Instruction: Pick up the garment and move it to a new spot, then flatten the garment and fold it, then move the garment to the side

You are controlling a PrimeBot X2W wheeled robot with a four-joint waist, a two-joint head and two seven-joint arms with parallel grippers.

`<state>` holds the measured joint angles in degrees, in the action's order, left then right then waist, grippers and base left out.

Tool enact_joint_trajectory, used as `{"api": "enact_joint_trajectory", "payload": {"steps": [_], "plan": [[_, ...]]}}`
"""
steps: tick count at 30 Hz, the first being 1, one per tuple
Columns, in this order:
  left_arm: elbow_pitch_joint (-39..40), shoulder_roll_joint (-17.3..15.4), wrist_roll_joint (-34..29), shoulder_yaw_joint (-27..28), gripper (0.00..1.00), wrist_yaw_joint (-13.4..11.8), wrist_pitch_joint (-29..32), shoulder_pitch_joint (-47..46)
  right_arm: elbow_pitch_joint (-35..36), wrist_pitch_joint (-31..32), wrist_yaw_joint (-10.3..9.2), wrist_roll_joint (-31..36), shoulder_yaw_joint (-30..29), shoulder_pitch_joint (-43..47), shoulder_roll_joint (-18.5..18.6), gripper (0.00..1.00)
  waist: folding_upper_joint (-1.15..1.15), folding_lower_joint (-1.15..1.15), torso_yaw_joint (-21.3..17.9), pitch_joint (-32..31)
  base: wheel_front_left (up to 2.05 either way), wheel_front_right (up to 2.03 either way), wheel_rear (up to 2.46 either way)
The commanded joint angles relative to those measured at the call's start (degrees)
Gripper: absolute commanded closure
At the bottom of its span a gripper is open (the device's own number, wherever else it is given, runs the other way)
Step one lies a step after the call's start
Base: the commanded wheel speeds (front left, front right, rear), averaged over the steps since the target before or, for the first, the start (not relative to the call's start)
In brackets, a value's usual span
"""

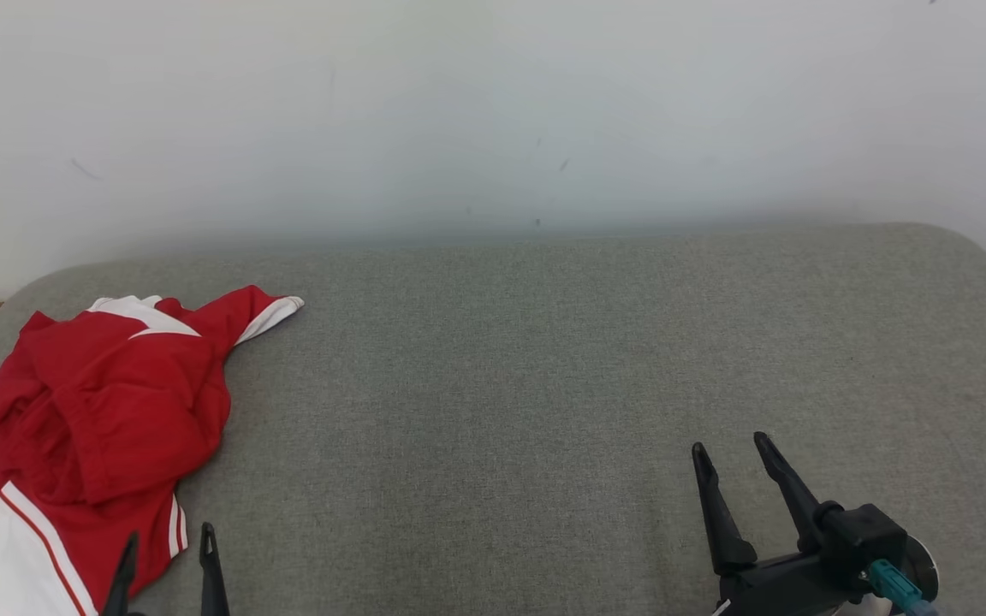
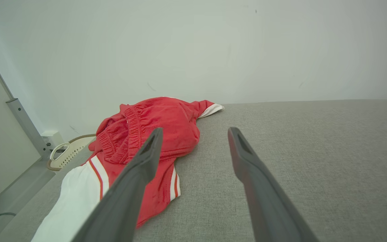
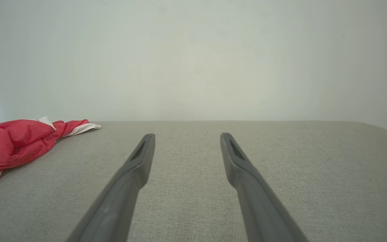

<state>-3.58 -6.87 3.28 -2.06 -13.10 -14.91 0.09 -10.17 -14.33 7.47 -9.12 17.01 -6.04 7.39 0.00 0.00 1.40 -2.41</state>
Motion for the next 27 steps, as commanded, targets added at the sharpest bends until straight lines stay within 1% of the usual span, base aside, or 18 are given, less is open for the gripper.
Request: {"api": "enact_joint_trajectory", "payload": {"steps": [1, 4, 9, 13, 19, 27], "plan": [[0.41, -0.4, -1.35, 0.44, 0.0, -0.14, -0.15, 1.04, 0.39, -0.65, 0.04, 1.03, 0.0, 0.85, -0.19, 0.0, 0.0, 0.0, -0.02, -0.02, 0.0, 0.0, 0.0], [0.69, -0.49, -2.26, 0.74, 0.0, -0.4, -0.16, 1.44, 0.29, -1.12, 0.04, 2.26, -0.46, 1.18, -0.62, 0.0, 0.0, 0.0, -0.06, -0.08, 0.0, 0.0, 0.0], [0.72, -0.47, -1.44, 0.71, 0.0, -0.13, -0.16, 1.23, -0.57, -1.0, 0.04, 1.91, -1.32, 1.28, -1.02, 0.0, 0.0, 0.0, -0.15, -0.02, 0.0, 0.0, 0.0], [0.75, -0.38, -1.15, 0.78, 0.0, -0.02, -0.16, 1.33, -0.4, -1.0, 0.03, 2.25, -3.45, 1.65, -1.86, 0.0, 0.0, 0.0, -0.25, -0.02, 0.0, 0.0, 0.0], [0.62, -0.31, -0.8, 0.81, 0.0, 0.17, -0.16, 1.5, -0.97, -1.0, 0.03, 2.3, -3.94, 1.89, -2.5, 0.0, 0.0, 0.0, -0.35, -0.07, 0.0, 0.0, 0.0], [-0.87, -0.49, -0.06, 0.36, 0.0, 1.58, -0.16, 1.24, -1.84, -1.0, 0.04, 1.93, -4.14, 1.62, -2.81, 0.0, 0.0, 0.0, -0.31, -0.32, 0.0, 0.0, 0.0]]}}
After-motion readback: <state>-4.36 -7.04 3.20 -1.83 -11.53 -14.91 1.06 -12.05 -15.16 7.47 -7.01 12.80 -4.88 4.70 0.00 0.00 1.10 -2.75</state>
